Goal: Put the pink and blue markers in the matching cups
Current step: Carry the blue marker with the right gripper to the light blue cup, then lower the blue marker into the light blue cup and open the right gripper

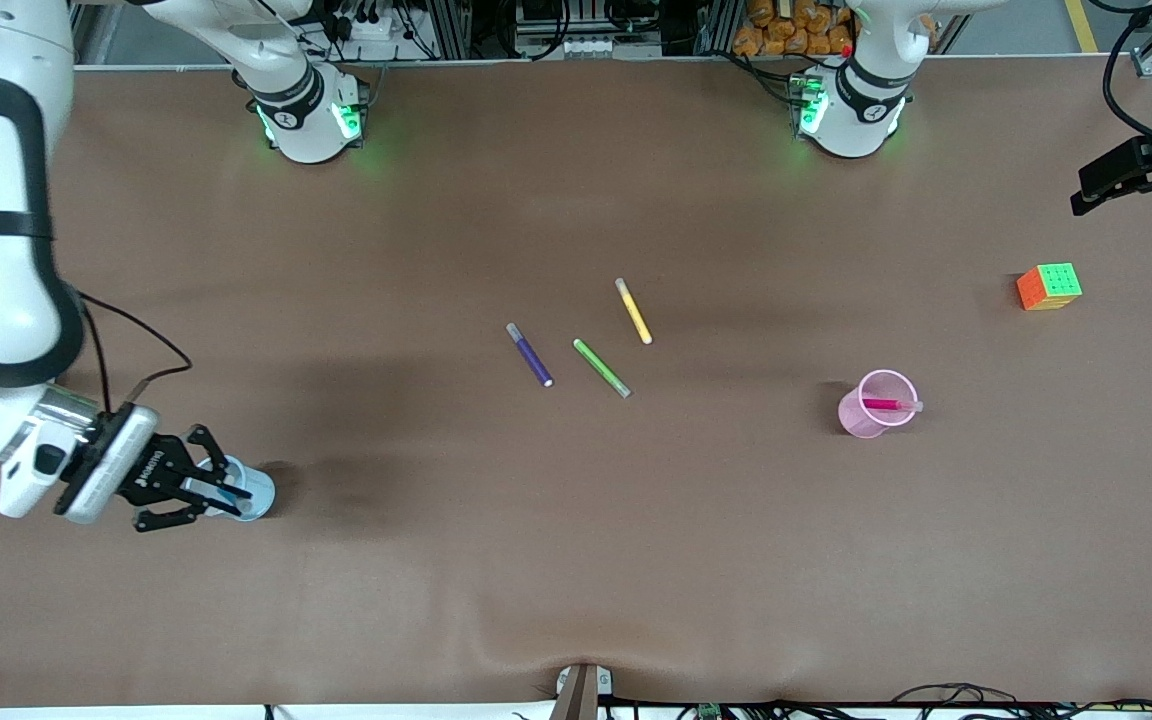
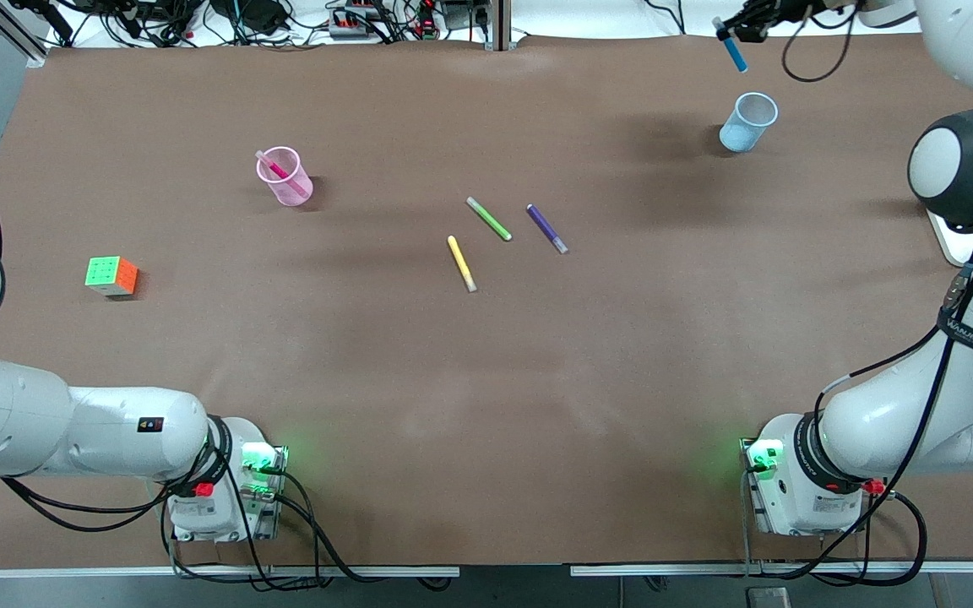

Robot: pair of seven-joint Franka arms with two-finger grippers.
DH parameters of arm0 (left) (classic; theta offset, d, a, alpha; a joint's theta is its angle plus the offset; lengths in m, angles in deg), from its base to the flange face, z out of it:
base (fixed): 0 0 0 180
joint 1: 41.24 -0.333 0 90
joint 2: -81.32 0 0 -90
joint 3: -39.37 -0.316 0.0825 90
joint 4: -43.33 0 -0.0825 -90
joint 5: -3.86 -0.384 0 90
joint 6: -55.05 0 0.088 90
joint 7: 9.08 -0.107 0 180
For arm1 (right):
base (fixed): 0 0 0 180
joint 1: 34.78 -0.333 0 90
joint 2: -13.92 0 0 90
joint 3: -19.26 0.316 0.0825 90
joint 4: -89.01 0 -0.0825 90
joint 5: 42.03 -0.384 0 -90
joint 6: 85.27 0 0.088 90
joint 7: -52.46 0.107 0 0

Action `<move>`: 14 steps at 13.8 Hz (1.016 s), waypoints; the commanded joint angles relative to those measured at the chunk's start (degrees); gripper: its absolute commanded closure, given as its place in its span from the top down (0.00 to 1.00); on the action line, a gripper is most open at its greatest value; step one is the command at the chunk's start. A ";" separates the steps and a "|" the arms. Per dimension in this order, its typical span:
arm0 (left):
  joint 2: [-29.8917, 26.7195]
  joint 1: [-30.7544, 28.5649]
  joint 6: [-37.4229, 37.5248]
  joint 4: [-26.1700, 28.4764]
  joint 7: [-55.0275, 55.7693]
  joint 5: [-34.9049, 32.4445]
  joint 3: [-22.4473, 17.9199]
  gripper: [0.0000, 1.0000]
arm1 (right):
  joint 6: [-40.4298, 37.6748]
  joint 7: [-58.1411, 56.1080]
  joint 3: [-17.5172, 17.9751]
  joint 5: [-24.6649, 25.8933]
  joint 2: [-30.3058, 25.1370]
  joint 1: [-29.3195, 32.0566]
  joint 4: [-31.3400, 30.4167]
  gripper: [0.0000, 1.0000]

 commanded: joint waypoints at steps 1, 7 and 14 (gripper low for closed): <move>-0.88 -0.17 0.30 0.16 -0.16 0.59 0.13 1.00 | -4.56 -8.50 1.12 -4.27 1.21 4.06 0.29 0.00; -1.05 -0.43 0.39 0.69 -0.42 0.59 0.13 1.00 | -11.15 -20.91 1.12 -9.12 6.40 9.43 0.37 0.00; -0.88 -0.43 0.39 0.60 -0.33 0.33 0.04 1.00 | -13.63 -27.70 1.03 -11.84 9.57 10.84 0.46 0.00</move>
